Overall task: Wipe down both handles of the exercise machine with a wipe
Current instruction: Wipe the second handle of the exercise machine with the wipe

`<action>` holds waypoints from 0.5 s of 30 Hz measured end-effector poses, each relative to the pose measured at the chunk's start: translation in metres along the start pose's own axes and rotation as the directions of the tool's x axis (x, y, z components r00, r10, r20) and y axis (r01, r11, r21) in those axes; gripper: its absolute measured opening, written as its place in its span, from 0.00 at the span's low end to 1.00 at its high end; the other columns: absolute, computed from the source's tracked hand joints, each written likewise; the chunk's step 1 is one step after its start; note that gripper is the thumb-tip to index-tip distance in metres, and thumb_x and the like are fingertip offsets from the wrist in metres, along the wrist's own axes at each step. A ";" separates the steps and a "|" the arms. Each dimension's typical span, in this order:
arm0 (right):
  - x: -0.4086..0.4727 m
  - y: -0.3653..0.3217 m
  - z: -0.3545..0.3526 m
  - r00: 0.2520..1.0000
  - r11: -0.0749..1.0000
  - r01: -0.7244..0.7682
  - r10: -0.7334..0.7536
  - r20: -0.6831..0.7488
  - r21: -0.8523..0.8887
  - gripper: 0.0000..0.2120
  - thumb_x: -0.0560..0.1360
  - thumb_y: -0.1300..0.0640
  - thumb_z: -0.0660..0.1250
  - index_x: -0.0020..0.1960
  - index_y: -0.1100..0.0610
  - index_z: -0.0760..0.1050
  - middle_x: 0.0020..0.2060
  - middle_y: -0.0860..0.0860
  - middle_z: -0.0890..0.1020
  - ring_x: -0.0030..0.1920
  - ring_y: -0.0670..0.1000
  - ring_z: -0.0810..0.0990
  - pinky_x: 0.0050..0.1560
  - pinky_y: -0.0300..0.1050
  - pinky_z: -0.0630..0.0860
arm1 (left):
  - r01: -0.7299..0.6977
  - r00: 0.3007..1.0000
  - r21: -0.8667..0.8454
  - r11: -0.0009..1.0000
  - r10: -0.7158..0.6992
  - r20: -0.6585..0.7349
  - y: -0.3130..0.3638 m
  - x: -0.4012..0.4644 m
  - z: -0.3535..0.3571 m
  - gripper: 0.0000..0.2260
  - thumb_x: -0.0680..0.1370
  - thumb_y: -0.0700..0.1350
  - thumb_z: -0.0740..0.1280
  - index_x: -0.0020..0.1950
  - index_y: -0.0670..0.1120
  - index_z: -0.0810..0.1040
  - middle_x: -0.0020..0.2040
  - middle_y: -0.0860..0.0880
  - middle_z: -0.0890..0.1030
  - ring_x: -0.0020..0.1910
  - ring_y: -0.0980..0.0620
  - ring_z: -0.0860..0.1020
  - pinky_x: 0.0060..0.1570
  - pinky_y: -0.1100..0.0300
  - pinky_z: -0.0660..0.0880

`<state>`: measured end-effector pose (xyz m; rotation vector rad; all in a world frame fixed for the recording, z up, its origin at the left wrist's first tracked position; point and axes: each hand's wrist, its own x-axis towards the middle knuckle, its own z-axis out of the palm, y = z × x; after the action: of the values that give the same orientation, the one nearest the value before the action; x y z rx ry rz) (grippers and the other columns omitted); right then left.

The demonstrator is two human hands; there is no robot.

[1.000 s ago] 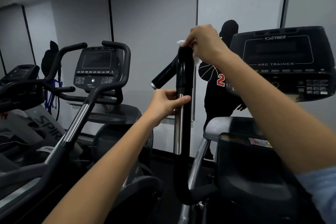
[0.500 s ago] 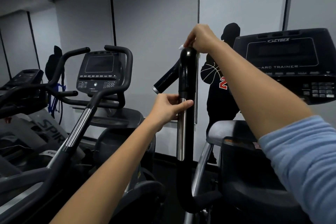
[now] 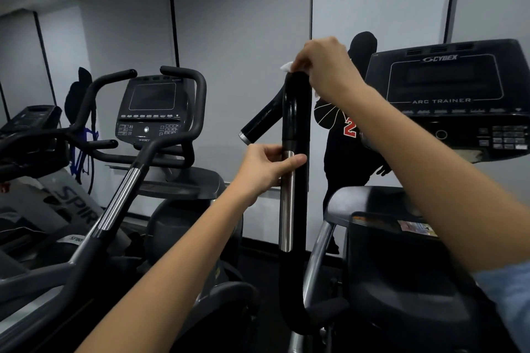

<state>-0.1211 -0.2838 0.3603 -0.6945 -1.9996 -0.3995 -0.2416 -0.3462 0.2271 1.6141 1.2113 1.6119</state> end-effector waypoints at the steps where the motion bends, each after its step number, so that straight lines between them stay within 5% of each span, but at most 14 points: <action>1: 0.010 0.004 0.001 0.998 0.998 -0.059 0.059 0.019 0.017 0.09 0.75 0.63 0.65 0.51 0.61 0.82 0.49 0.60 0.82 0.50 0.61 0.80 0.52 0.47 0.76 | -0.002 1.000 0.004 1.000 0.002 -0.003 0.000 0.000 0.000 0.12 0.73 0.40 0.71 0.54 0.36 0.80 0.43 0.45 0.82 0.40 0.51 0.81 0.37 0.62 0.79; 6: 0.042 0.024 0.009 0.952 0.969 -0.247 0.238 0.191 0.024 0.08 0.73 0.65 0.69 0.51 0.61 0.82 0.49 0.59 0.83 0.51 0.55 0.81 0.54 0.41 0.76 | 0.003 1.000 0.026 1.000 -0.003 -0.005 0.001 -0.001 0.001 0.11 0.73 0.41 0.71 0.53 0.38 0.80 0.42 0.47 0.82 0.42 0.52 0.81 0.43 0.58 0.81; 10: 0.038 0.014 0.002 0.976 0.970 -0.216 0.216 0.009 0.108 0.11 0.75 0.59 0.67 0.55 0.62 0.80 0.53 0.56 0.82 0.54 0.54 0.80 0.57 0.43 0.74 | 0.058 0.997 0.056 0.997 -0.061 0.039 0.008 -0.001 -0.004 0.08 0.75 0.45 0.69 0.50 0.42 0.81 0.43 0.48 0.82 0.41 0.53 0.81 0.44 0.58 0.81; 13: 0.028 -0.001 -0.015 0.969 0.940 -0.162 0.208 -0.129 0.301 0.07 0.74 0.63 0.65 0.50 0.59 0.81 0.45 0.52 0.83 0.45 0.47 0.80 0.50 0.38 0.76 | 0.076 0.986 0.009 0.997 -0.074 -0.152 0.024 0.002 -0.012 0.11 0.78 0.52 0.63 0.44 0.46 0.78 0.45 0.48 0.80 0.44 0.51 0.80 0.48 0.53 0.79; 15: 0.018 -0.012 -0.028 0.977 0.850 -0.173 0.212 -0.021 0.498 0.05 0.73 0.62 0.68 0.48 0.58 0.80 0.38 0.49 0.80 0.35 0.41 0.76 0.39 0.31 0.73 | -0.050 0.956 -0.033 0.998 0.038 -0.290 0.038 0.006 -0.019 0.09 0.79 0.50 0.62 0.47 0.45 0.76 0.47 0.48 0.79 0.48 0.50 0.78 0.45 0.58 0.79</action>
<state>-0.1166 -0.3024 0.3898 -0.5331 -1.8288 0.2072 -0.2530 -0.3619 0.2658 1.4237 1.2841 1.9401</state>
